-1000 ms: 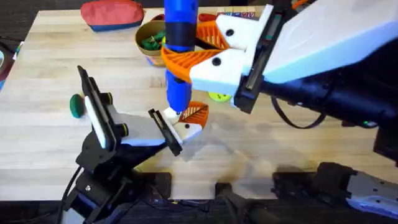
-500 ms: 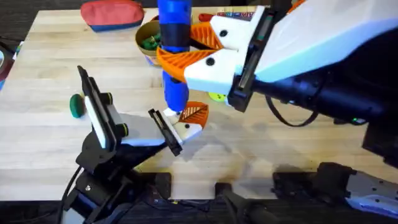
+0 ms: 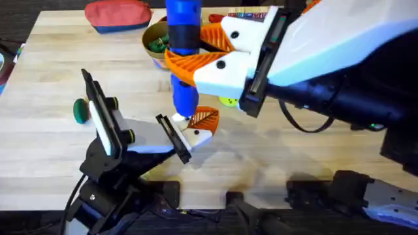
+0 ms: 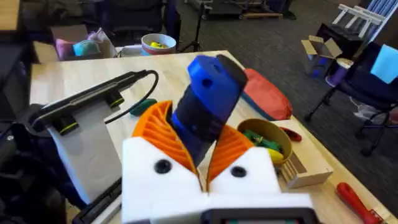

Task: Pick up the gripper from the table and insert it into the empty holder that is missing its gripper. Then pick up a screw, insert it into the mounting hole, and use the screwdriver to tighten it. Finally, clean up the table by picking up the vegetable and placing it into the bucket.

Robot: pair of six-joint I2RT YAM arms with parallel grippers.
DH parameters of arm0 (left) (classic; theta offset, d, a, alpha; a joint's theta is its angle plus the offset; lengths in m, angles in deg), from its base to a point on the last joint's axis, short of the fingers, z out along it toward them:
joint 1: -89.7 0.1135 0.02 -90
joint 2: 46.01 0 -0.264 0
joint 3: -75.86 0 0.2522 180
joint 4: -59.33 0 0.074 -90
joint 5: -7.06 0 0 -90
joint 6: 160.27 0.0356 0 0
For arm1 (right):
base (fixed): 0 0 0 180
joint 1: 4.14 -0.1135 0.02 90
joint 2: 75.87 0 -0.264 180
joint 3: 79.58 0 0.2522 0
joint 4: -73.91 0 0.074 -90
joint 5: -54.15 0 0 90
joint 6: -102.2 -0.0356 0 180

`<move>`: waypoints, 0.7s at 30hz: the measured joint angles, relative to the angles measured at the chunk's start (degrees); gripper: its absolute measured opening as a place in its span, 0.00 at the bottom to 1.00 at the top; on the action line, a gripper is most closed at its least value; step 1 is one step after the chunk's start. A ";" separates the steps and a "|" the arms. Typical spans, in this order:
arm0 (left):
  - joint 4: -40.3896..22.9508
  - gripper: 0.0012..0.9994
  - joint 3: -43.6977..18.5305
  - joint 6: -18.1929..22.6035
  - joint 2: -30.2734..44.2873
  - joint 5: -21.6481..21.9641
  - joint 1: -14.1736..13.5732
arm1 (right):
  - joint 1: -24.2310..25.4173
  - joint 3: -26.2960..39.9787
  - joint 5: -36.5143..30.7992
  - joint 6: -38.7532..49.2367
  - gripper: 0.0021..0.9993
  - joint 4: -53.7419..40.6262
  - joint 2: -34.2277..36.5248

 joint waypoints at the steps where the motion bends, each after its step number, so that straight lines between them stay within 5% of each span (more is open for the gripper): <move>1: 0.00 0.00 0.00 0.00 0.02 0.00 0.00 | 0.09 0.00 0.00 0.00 0.00 0.00 0.00; 21: -0.04 0.00 0.00 -0.26 0.02 0.04 0.00 | 0.27 0.00 0.02 0.24 0.00 0.50 1.29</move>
